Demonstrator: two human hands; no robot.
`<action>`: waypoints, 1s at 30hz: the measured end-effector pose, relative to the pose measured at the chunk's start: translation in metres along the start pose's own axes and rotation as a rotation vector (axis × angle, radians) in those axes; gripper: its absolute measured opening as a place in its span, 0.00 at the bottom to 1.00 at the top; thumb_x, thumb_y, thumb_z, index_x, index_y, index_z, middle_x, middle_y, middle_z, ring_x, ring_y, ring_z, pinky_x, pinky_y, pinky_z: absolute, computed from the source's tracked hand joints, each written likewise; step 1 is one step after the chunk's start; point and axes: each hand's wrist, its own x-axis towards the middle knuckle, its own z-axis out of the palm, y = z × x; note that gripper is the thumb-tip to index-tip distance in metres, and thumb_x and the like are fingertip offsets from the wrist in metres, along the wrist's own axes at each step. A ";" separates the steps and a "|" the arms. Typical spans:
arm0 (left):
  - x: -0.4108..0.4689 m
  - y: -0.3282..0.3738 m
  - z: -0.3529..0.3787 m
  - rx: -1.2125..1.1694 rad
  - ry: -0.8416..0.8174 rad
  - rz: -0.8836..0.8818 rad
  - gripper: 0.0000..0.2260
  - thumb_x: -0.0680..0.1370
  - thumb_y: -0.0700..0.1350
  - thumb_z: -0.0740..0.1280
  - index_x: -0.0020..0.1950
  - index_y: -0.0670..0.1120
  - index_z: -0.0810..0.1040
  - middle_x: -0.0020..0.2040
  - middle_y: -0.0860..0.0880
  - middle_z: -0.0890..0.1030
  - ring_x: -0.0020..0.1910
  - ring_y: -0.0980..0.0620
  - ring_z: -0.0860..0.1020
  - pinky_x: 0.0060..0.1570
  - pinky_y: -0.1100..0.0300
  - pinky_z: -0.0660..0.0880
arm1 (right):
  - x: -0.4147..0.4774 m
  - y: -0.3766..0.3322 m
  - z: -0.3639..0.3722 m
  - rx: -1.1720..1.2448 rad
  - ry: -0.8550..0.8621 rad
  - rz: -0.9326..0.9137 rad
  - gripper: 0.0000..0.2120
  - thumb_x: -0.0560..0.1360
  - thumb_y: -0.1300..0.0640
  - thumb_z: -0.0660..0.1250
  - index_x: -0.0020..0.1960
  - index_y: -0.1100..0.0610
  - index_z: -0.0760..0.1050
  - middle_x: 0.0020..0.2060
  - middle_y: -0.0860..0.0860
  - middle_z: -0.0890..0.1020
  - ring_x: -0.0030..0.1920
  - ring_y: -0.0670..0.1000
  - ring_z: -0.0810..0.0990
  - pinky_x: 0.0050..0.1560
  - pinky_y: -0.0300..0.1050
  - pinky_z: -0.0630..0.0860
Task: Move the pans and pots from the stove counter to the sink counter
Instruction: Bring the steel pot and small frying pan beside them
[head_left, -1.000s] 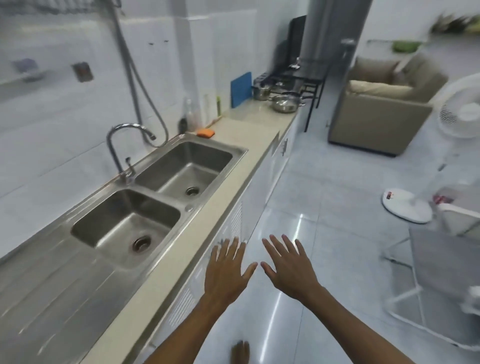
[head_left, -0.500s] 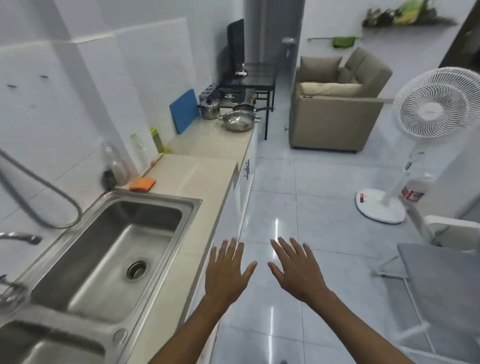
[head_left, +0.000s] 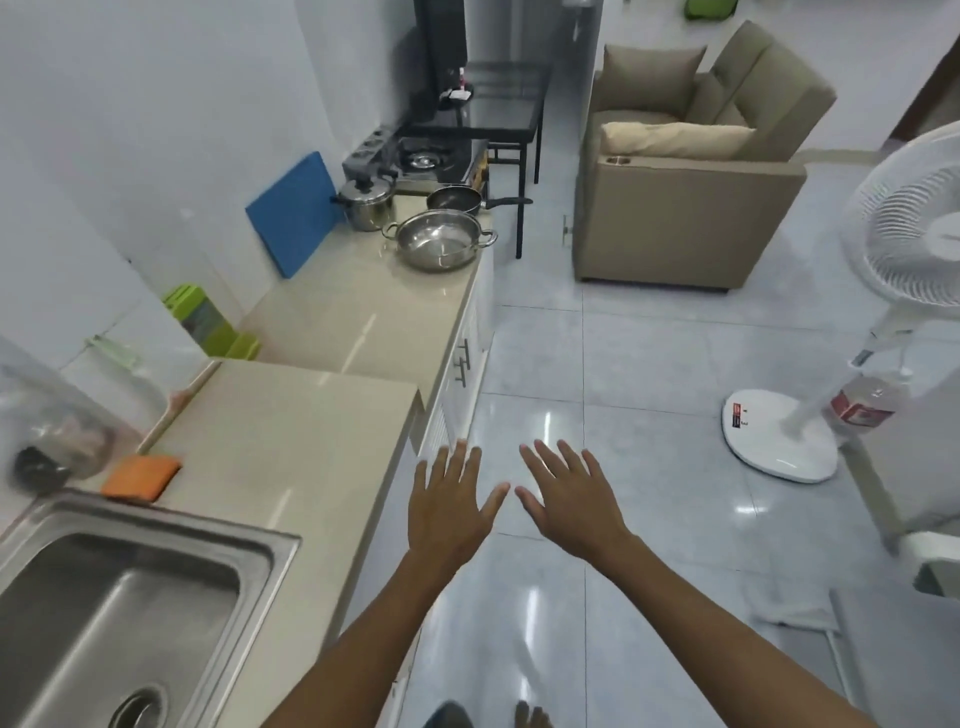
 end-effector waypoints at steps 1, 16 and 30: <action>0.024 0.004 0.001 -0.018 0.006 -0.002 0.39 0.78 0.72 0.42 0.80 0.50 0.65 0.81 0.48 0.64 0.81 0.47 0.60 0.79 0.44 0.51 | 0.023 0.012 -0.004 0.002 0.002 0.004 0.28 0.82 0.41 0.59 0.78 0.54 0.67 0.75 0.54 0.73 0.75 0.61 0.70 0.72 0.63 0.67; 0.434 0.007 0.039 -0.186 -0.046 -0.120 0.38 0.78 0.72 0.44 0.82 0.52 0.58 0.83 0.50 0.59 0.82 0.49 0.55 0.80 0.46 0.46 | 0.393 0.179 -0.030 -0.036 -0.065 0.095 0.31 0.83 0.37 0.48 0.82 0.48 0.53 0.81 0.49 0.61 0.81 0.56 0.58 0.79 0.58 0.54; 0.713 0.001 0.088 -0.435 -0.129 -0.531 0.36 0.79 0.70 0.50 0.79 0.48 0.65 0.78 0.46 0.71 0.76 0.45 0.69 0.77 0.43 0.60 | 0.726 0.302 -0.039 -0.013 -0.100 -0.083 0.30 0.83 0.38 0.48 0.82 0.49 0.54 0.81 0.50 0.62 0.80 0.56 0.59 0.79 0.58 0.57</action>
